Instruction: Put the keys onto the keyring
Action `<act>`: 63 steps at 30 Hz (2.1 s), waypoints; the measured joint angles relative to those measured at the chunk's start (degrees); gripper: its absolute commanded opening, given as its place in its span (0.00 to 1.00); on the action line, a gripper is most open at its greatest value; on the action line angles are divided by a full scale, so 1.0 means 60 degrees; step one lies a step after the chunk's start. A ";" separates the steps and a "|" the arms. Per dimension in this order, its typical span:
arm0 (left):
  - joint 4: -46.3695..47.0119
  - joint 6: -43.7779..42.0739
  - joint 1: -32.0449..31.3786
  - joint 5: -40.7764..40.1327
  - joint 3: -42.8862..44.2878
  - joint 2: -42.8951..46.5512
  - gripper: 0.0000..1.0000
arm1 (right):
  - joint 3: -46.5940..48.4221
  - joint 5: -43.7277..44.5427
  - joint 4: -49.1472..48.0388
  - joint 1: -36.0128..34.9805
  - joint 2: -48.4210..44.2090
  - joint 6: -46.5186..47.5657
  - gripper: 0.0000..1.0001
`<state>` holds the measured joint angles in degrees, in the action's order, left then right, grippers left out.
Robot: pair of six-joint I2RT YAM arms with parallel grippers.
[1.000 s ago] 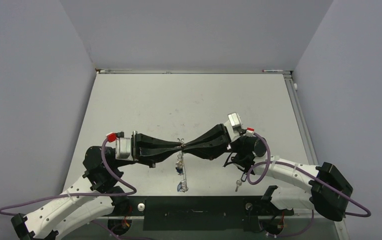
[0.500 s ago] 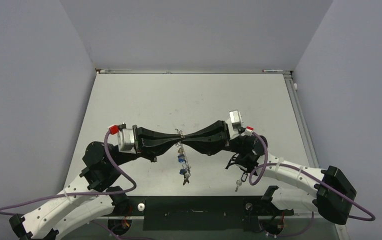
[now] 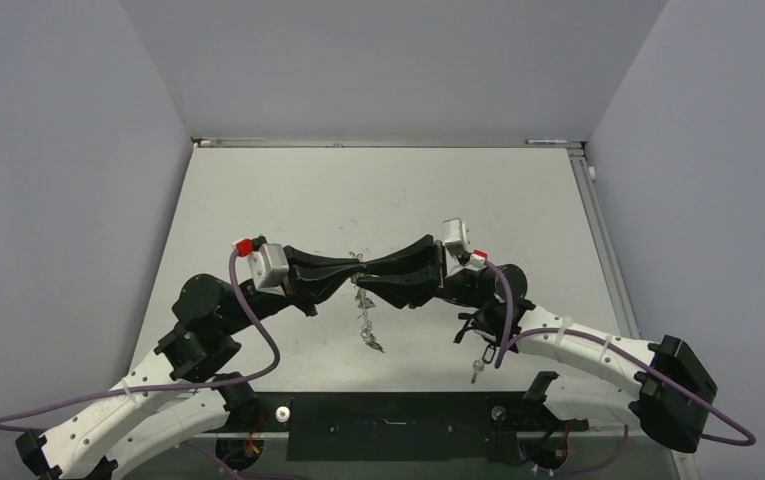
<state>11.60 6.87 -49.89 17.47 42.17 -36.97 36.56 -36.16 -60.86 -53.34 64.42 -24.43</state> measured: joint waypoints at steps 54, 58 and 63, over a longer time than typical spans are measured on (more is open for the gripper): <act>-0.4328 0.0663 -0.0051 -0.3774 -0.1716 0.3453 0.51 | 0.0601 0.0685 0.1242 -0.0317 0.3592 0.1668 0.05; -0.4554 0.0543 -0.0051 -0.4109 -0.1716 0.3559 0.51 | 0.0339 0.0987 0.0015 -0.0313 0.3595 0.1311 0.05; -0.4721 0.0484 -0.0051 -0.4127 -0.1716 0.3180 0.52 | -0.1610 0.1359 -0.1592 -0.0186 0.4040 0.0838 0.05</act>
<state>-16.73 9.78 -50.19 -7.29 31.88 -17.89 26.89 -28.01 -70.41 -54.46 88.66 -19.40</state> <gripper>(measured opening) 0.514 0.068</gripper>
